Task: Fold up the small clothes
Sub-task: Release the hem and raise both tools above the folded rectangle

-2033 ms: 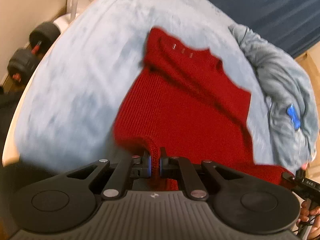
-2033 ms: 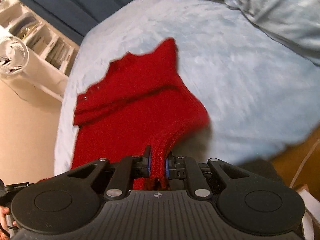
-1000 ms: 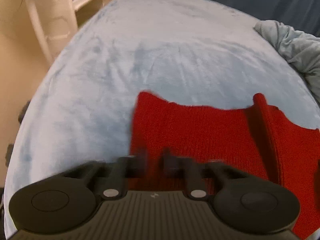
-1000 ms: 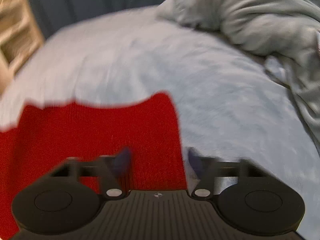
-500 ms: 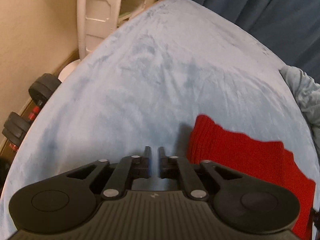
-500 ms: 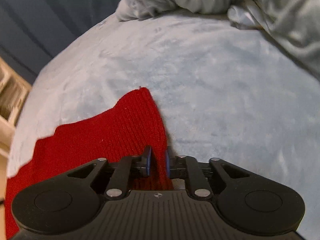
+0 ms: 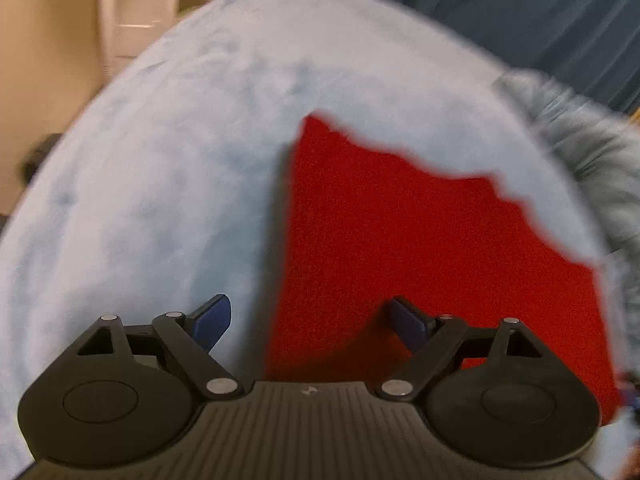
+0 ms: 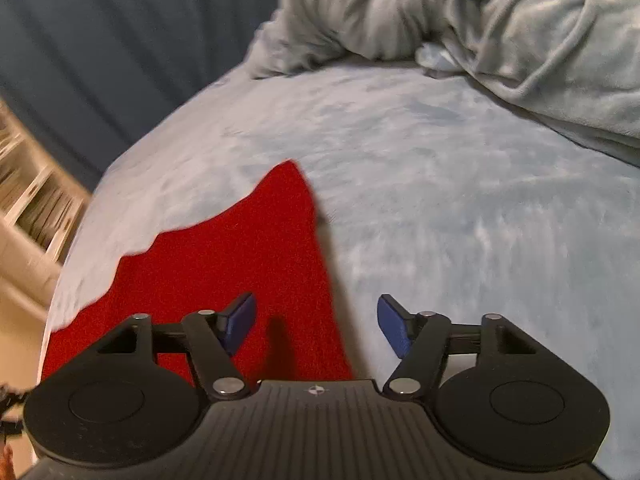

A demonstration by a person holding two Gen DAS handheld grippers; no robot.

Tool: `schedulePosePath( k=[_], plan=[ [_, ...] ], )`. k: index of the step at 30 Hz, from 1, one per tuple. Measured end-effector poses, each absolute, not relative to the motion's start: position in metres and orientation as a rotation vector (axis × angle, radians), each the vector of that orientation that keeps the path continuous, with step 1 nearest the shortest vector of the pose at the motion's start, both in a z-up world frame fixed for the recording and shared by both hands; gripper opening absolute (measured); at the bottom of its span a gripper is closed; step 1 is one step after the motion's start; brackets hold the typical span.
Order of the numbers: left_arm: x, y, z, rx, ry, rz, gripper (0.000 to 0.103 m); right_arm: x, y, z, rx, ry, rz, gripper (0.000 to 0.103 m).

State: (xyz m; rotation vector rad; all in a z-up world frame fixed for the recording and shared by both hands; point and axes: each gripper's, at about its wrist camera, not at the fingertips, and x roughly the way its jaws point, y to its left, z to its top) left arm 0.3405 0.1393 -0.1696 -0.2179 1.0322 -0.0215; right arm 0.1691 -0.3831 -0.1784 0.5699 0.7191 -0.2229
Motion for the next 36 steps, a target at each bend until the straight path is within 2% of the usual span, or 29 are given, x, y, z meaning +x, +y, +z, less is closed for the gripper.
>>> schedulePosePath(
  k=[2,6,14,18,21,27,36],
  plan=[
    [0.336,0.147,-0.179,-0.236,1.054,0.007,0.101,0.169,-0.378,-0.194,0.507,0.812,-0.26,0.069],
    [0.314,0.159,-0.161,-0.25,1.056,0.048,0.101,0.151,-0.388,-0.191,0.508,0.831,-0.266,0.072],
    [0.191,0.174,-0.084,-0.211,0.93,0.094,0.102,0.077,-0.357,-0.095,0.341,0.709,-0.163,0.072],
    [0.125,0.149,-0.047,-0.136,0.863,0.106,0.103,0.025,-0.308,-0.045,0.234,0.609,-0.052,0.081],
    [0.085,0.124,-0.031,-0.104,0.823,0.053,0.103,-0.005,-0.277,-0.024,0.177,0.562,-0.002,0.082],
    [0.039,0.095,-0.029,-0.1,0.818,-0.031,0.103,-0.053,-0.233,-0.016,0.095,0.526,0.053,0.083],
    [0.004,0.076,-0.019,-0.036,0.777,-0.031,0.103,-0.085,-0.218,-0.019,0.117,0.536,0.068,0.083]
  ],
)
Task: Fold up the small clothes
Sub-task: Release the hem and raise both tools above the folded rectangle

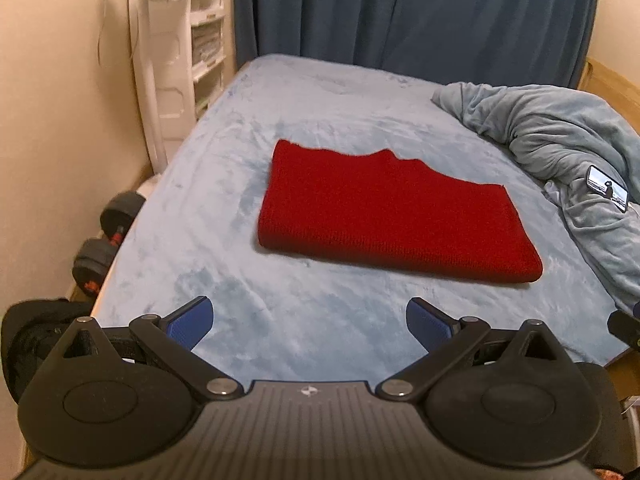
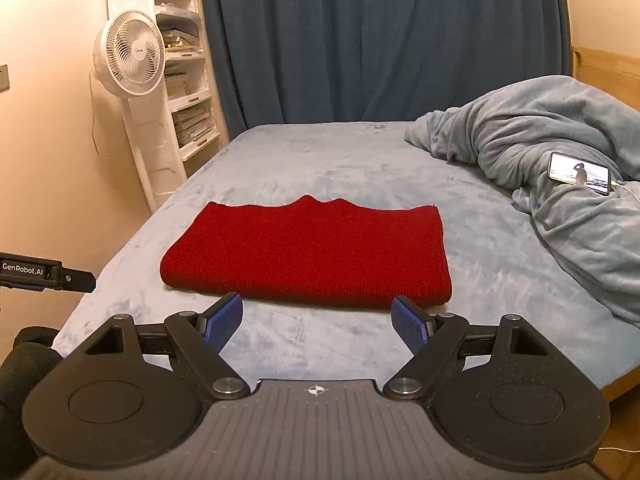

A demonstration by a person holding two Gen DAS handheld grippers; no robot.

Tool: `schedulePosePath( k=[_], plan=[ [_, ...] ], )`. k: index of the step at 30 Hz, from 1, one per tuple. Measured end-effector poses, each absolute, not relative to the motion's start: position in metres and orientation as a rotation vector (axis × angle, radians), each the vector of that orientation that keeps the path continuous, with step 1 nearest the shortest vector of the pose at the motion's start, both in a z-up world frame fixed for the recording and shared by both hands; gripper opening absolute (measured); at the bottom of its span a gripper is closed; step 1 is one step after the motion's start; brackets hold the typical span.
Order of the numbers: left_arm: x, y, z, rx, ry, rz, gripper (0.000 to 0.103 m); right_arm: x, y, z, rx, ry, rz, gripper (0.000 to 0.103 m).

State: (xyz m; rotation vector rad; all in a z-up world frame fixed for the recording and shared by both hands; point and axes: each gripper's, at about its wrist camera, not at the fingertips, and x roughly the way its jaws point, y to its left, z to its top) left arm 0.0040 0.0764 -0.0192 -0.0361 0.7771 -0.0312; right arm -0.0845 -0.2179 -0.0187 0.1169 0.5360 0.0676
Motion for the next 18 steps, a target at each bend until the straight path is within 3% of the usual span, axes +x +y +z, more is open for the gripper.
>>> schedulePosePath(
  k=[18],
  plan=[
    [0.013,0.067,-0.026,0.008,0.856,0.011,0.103,-0.083,-0.213,-0.027,0.145,0.569,0.063,0.083]
  ],
)
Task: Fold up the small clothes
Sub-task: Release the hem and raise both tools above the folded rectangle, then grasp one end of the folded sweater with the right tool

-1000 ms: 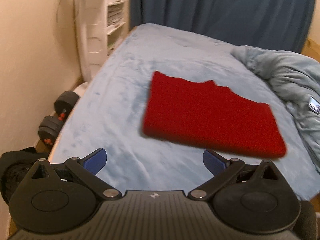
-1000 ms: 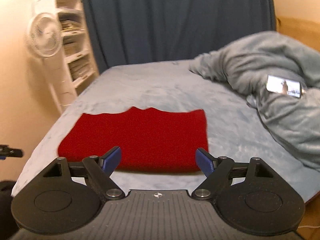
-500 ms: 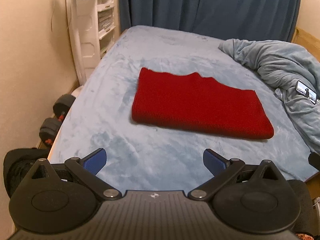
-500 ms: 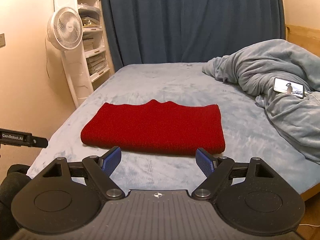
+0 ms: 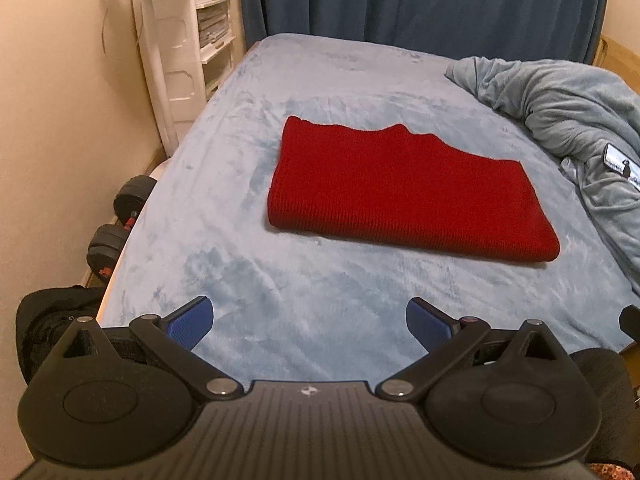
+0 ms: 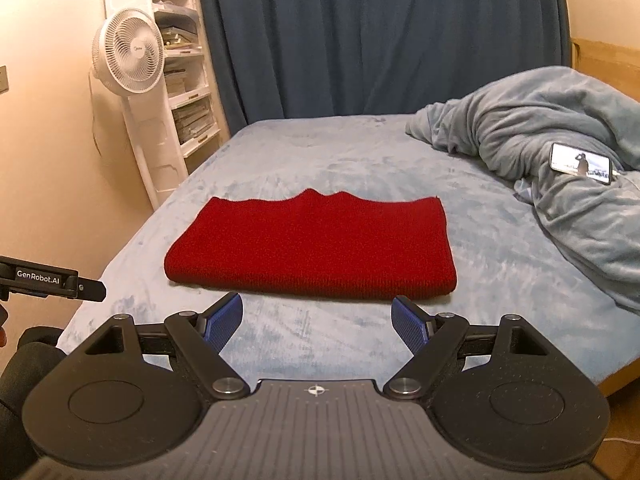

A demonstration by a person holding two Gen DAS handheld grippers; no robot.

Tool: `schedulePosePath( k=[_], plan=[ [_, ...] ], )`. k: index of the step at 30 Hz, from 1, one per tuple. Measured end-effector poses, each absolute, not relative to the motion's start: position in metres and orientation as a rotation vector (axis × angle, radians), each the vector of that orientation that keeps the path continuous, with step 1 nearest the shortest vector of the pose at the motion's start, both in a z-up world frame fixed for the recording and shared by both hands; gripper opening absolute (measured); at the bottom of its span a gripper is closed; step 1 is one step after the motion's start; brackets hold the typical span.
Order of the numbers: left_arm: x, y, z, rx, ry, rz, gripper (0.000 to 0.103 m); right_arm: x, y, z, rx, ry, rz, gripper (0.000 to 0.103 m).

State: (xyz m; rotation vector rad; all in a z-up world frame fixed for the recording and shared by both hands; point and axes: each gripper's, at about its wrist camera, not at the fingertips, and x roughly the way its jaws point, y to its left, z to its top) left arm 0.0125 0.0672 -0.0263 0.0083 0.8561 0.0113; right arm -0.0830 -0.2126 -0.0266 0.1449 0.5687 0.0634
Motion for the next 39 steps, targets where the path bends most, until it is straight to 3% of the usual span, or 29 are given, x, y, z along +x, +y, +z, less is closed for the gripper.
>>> schedulePosePath(
  k=[27,39],
  plan=[
    [0.049,0.057,-0.056,0.075,0.956,0.026,0.103,-0.044,-0.216,-0.05,0.187,0.668,0.034,0.083],
    [0.131,0.098,-0.08,0.016,0.956,0.141,0.103,0.059,-0.308,-0.127,0.871,0.719,-0.128,0.084]
  ],
)
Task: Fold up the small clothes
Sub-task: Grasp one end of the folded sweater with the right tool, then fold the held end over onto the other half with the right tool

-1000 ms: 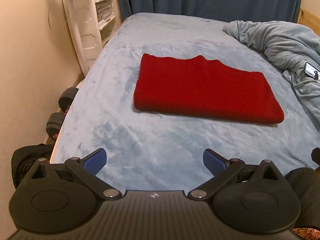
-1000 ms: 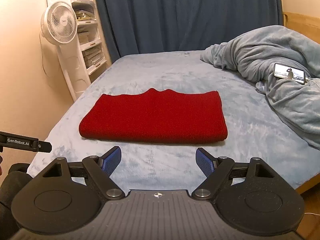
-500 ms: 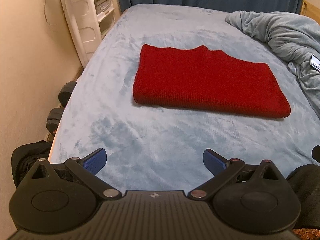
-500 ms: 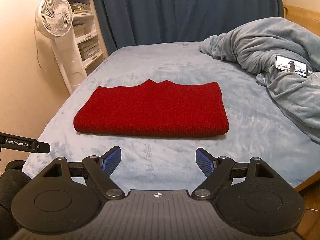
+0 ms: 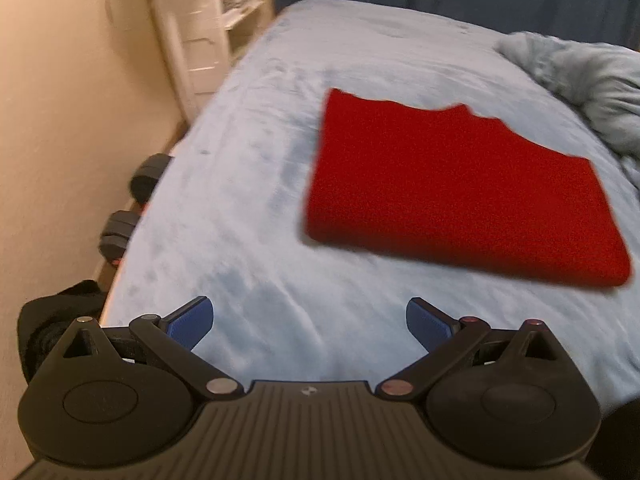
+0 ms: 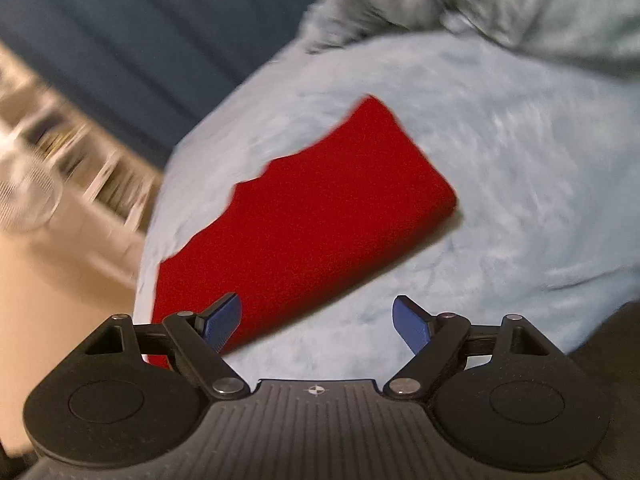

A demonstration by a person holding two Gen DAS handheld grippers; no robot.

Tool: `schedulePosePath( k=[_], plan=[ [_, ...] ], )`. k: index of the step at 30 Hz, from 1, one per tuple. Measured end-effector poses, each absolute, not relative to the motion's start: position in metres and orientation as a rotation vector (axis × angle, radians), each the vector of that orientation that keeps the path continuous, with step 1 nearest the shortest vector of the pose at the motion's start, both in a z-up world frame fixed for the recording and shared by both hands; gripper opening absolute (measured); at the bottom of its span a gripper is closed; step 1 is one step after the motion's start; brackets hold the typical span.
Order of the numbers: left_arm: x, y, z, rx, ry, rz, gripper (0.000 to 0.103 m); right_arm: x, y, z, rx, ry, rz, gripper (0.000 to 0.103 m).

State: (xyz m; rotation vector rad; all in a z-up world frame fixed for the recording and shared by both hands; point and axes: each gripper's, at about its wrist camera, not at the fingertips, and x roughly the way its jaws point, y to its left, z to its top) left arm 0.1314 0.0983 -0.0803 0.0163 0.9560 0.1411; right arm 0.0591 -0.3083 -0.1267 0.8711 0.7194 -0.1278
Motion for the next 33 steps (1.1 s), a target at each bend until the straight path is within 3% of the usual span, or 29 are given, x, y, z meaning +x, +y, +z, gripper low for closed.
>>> schedulePosePath(
  k=[6,13,15,18,26,30,33],
  plan=[
    [0.184,0.14,-0.1,-0.017,0.967,0.271,0.103,0.108,-0.353,-0.188,1.211,0.716,-0.317,0.084],
    [0.224,0.173,-0.129,-0.105,1.02,0.308,0.103,0.145,-0.368,-0.222,1.229,0.716,-0.346,0.082],
    [0.23,0.172,-0.137,-0.101,1.029,0.299,0.103,0.15,-0.367,-0.224,1.194,0.72,-0.346,0.02],
    [0.243,0.172,-0.15,-0.081,1.035,0.301,0.103,0.153,-0.359,-0.207,1.089,0.684,-0.337,0.018],
    [0.257,0.184,-0.18,-0.159,1.01,0.295,0.103,0.202,-0.318,-0.162,0.646,0.841,-0.465,0.016],
    [0.248,0.194,-0.18,-0.236,0.969,0.247,0.103,0.237,-0.215,-0.078,0.11,0.652,-0.263,0.015],
    [0.25,0.199,-0.18,-0.271,0.974,0.21,0.103,0.248,-0.107,-0.054,-0.221,0.521,-0.033,0.015]
  ],
)
